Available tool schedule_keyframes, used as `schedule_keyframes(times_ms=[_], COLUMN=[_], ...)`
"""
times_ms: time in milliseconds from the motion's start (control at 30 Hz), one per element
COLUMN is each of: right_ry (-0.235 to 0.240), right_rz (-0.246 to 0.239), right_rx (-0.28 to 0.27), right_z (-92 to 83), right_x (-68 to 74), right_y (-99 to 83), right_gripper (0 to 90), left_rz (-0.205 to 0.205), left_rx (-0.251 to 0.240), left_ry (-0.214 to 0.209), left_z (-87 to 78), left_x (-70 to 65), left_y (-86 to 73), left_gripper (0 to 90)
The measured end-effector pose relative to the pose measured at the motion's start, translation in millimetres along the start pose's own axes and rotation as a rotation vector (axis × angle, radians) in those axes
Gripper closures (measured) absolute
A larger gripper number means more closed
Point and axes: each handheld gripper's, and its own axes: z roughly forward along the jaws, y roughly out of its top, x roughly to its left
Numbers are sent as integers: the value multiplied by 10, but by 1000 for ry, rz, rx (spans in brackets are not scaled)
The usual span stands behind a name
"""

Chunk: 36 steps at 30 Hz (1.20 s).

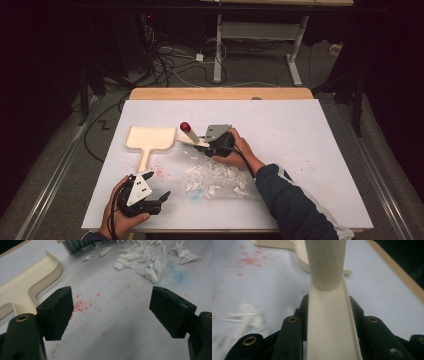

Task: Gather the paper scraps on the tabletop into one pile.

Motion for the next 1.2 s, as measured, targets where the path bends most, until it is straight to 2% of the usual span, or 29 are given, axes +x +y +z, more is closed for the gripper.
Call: schedule_keyframes(times_ms=[67,200,300,333,367,433,533,667,700,800,867,900,933,1033,1133,1200], right_ry=[41,144,192,202,201,210,175,124,89,45,4,-36,-36,-102,-147,-148], right_rz=[-50,-114,-115,-130,-144,-127,-109,-58,-50,-30,-17,-2,-2,16,12,13], right_rx=[-3,-19,-25,-31,-40,-50,-80,-127,-119,-105,-87,-61,-61,-20,8,12], right_z=[-35,-196,-350,-406,-448,-526,-634,-734,-749,-761,-750,-724,-724,-637,-530,-464], right_x=[81,193,265,283,289,301,293,209,184,127,102,85,85,50,6,-24], right_y=[-10,-33,-55,-68,-81,-116,-157,-144,-131,-131,-153,-172,-172,-197,-176,-159], right_gripper=[664,665,674,675,676,680,679,681,680,680,680,680,680,680,680,680], left_rz=[-1,4,14,12,12,13,13,16,17,27,18,18,17,19,23,25], left_rx=[1,2,5,1,1,1,1,-3,-3,-4,2,2,2,3,4,4], left_ry=[2,0,-2,0,1,2,5,6,6,7,1,0,-1,-1,-3,-6], left_z=[2,2,-10,-11,-14,-18,-17,-21,-20,-10,-3,-2,1,3,12,20], left_x=[-2,-19,-23,-28,-30,-30,-30,-33,-33,-21,-26,-24,-23,-20,-28,-32], left_y=[0,4,11,12,14,17,23,36,37,35,29,28,28,32,41,42], left_gripper=[186,186,186,186,186,186,186,186,186,186,186,185,185,186,186,186])
